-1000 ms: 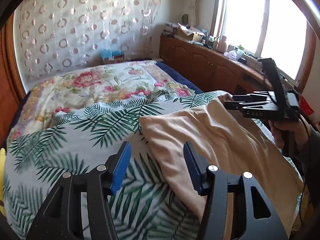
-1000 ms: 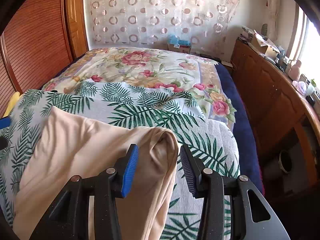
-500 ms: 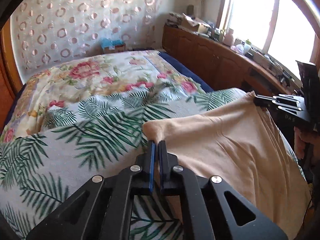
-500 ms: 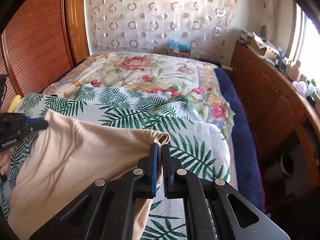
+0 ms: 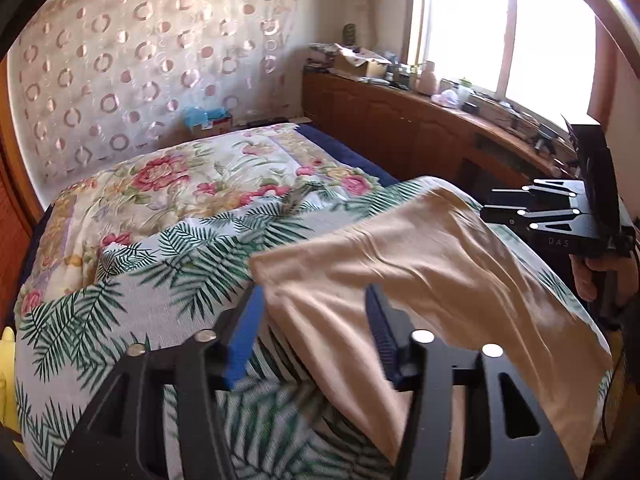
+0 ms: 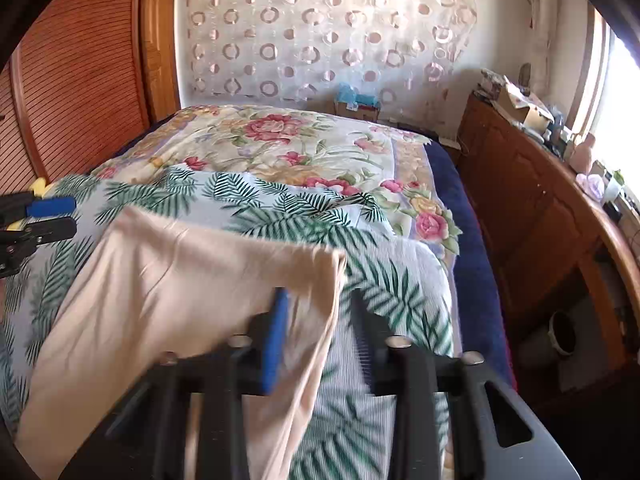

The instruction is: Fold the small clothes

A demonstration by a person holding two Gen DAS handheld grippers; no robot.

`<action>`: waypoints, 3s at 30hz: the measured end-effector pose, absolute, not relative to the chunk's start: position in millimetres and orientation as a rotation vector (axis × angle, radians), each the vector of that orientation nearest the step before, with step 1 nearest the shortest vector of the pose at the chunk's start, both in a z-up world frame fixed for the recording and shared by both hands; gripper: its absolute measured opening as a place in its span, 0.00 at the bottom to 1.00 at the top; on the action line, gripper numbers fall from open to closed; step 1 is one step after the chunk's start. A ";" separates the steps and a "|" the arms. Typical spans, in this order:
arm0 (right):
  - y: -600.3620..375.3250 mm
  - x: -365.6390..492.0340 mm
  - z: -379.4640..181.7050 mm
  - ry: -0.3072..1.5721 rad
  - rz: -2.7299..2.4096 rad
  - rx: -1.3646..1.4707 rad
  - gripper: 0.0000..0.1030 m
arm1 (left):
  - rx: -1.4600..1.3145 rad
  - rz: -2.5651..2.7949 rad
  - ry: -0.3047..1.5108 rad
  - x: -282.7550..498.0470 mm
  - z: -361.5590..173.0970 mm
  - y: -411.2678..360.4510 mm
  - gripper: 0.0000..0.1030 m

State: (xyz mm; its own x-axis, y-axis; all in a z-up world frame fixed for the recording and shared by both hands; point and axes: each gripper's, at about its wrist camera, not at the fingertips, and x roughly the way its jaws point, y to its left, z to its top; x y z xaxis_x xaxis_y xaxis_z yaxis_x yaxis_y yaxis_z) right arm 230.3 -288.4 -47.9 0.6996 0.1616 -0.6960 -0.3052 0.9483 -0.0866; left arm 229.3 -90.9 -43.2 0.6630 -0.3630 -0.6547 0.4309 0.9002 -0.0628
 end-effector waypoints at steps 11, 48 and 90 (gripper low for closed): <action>-311.4 77.9 -51.5 0.752 0.305 -0.176 0.36 | 0.099 -0.484 0.780 126.3 -59.3 -83.4 0.75; -336.3 -7.6 -44.8 0.847 0.271 -0.106 0.05 | 0.074 -0.540 0.843 56.3 -83.6 -100.2 0.75; -332.0 -13.8 -53.6 0.783 0.433 0.041 0.10 | -0.020 -0.685 0.803 42.8 -66.7 -96.7 0.11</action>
